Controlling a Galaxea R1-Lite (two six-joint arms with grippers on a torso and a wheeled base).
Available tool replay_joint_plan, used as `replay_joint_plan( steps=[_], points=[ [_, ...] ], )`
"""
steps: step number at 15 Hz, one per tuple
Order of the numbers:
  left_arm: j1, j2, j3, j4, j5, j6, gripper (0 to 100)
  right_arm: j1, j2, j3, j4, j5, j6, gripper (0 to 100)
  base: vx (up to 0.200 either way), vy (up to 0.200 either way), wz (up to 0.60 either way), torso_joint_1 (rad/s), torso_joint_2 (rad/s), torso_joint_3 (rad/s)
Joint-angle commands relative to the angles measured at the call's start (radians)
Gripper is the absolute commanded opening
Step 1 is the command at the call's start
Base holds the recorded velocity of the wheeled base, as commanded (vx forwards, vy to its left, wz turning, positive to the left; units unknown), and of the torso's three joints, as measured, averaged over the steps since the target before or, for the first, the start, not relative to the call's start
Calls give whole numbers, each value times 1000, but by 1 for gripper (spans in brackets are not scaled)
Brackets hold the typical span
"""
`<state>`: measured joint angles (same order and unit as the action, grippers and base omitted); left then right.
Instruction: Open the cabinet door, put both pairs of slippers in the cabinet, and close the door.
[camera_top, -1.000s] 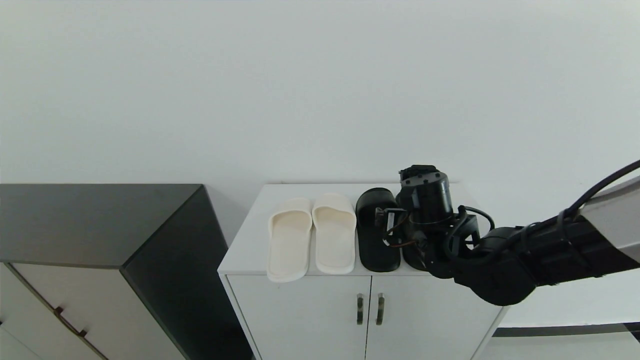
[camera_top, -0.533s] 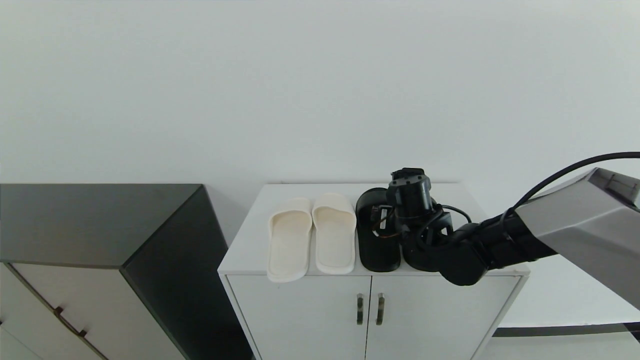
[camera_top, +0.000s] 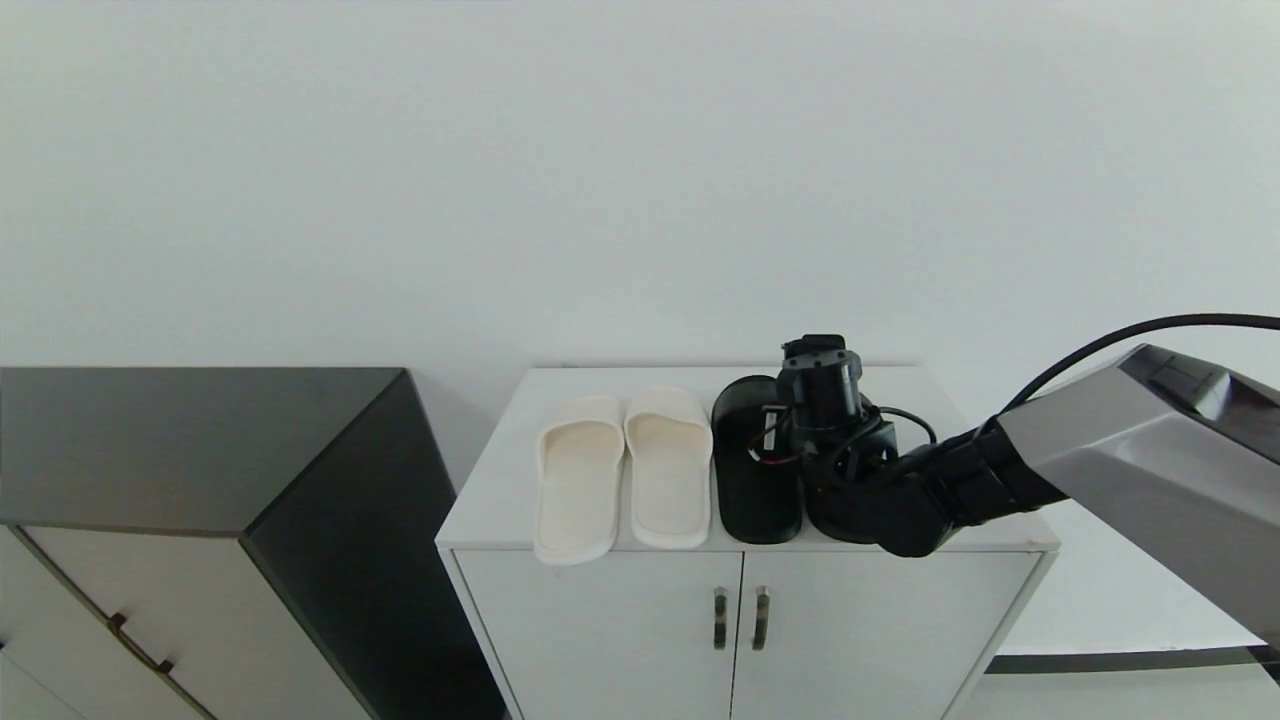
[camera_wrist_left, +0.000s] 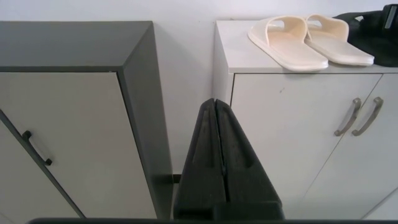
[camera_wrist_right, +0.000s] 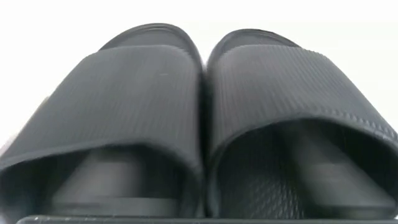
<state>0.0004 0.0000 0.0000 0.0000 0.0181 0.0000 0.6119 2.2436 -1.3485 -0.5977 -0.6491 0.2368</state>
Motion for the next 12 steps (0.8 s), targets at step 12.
replay_joint_plan(
  steps=[12],
  points=[
    [0, 0, 0, 0, 0, -6, 0, 5, -322, 249, 2, 128, -56, 0, 0, 0, 0, 0, 0, 0]
  ],
)
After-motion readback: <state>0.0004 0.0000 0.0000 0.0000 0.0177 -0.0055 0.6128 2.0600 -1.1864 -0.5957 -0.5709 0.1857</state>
